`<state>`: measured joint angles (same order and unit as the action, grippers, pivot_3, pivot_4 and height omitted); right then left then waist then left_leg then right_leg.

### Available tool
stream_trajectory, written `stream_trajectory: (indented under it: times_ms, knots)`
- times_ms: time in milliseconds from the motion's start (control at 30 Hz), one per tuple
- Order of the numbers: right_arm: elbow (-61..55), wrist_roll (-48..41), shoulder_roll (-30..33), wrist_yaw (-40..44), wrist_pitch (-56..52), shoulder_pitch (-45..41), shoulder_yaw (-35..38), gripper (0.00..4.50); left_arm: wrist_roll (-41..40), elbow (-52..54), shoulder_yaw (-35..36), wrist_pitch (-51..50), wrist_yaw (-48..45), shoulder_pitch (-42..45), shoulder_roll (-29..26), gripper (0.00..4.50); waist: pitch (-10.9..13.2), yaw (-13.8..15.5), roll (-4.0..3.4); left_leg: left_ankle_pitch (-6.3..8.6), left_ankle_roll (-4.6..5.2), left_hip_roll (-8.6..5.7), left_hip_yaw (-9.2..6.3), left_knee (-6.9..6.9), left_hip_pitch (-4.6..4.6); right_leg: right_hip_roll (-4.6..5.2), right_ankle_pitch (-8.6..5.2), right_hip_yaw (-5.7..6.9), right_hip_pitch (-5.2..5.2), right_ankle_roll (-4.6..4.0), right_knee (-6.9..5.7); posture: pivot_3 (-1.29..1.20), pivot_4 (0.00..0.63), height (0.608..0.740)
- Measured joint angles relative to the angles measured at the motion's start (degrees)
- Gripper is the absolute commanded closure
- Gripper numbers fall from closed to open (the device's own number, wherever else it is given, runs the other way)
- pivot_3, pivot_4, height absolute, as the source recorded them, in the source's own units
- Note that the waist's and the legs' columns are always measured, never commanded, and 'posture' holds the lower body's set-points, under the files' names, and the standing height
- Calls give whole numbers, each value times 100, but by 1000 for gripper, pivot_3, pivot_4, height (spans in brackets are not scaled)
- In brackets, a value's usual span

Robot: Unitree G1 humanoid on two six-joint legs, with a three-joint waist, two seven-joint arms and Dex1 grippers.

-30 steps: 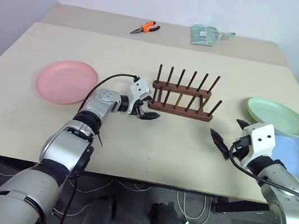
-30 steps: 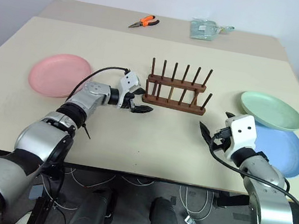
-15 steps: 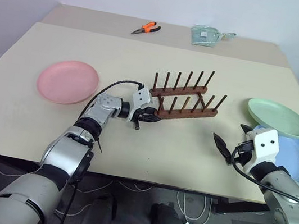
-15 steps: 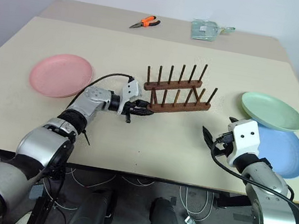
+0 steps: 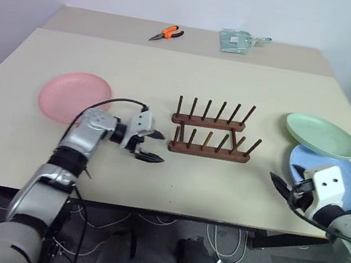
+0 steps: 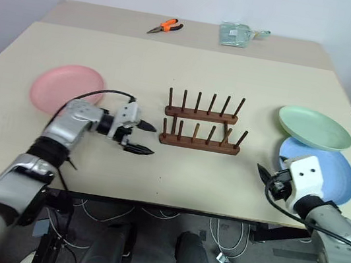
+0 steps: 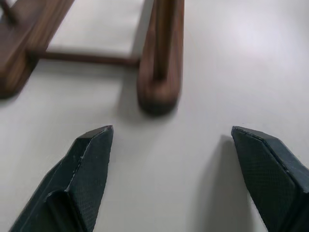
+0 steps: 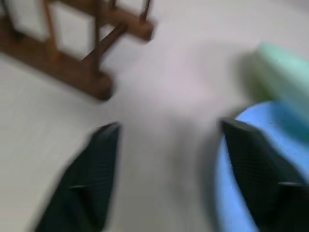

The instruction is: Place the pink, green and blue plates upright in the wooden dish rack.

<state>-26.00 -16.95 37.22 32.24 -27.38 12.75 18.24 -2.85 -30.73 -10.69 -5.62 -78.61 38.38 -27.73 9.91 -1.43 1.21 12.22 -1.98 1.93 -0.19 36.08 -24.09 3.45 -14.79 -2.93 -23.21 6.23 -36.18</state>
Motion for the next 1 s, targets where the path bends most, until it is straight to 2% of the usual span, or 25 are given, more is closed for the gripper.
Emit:
stream_trajectory:
  times_ms: [100,133,267,400,600,700,833,933,1000]
  knots:
    - [-136,47,7,139,-42,-80,-542,4500,-160,635,0,-476,-91,-377,-130,3358,-4,33,-5,0,0,-1,0,8,1,3,-2,0,6,-3,1,0,150,726]
    - [-124,124,7,139,-57,-175,-744,4500,-162,785,-44,-571,-51,-442,-89,3841,-4,50,-5,0,0,-2,2,11,0,5,-2,0,8,-3,4,0,150,726]
    - [283,672,-7,-68,-43,-736,-1399,4500,-109,1200,-312,-885,329,-514,373,3841,-7,155,-4,0,0,-15,2,22,-14,17,-2,1,10,-3,14,0,150,726]
    - [814,1072,-131,-374,32,-1127,-1705,4500,12,1327,-565,-847,820,-520,745,3841,-10,207,-4,0,0,-14,2,21,-17,13,-1,1,6,-1,14,0,150,726]
    - [1972,1509,-601,-813,328,-2143,-2014,4500,239,323,-588,-651,2102,32,1426,3841,-19,186,3,0,0,-14,-2,41,13,10,1,1,42,0,9,0,150,726]
    - [2582,1633,-715,-915,499,-2611,-2067,4500,321,-245,-573,-425,2532,374,1504,3841,-22,140,2,0,0,-14,-3,32,29,10,1,1,52,0,9,0,150,726]
    - [2773,1679,-713,-883,653,-2719,-2066,4500,319,-679,-493,-147,2718,551,1503,3841,-23,72,2,0,0,-14,-4,15,37,8,0,1,53,3,9,0,150,726]
    - [2683,1572,-673,-692,654,-2618,-1957,3633,321,-792,-428,-8,2783,581,1464,3922,-23,50,2,0,0,-13,-3,15,40,7,0,0,53,3,6,0,150,726]
    - [2477,1451,-594,-518,632,-2457,-1857,2668,349,-698,-429,48,2787,538,1354,3922,-23,33,2,0,0,-11,-3,10,40,4,0,0,50,3,5,0,150,726]
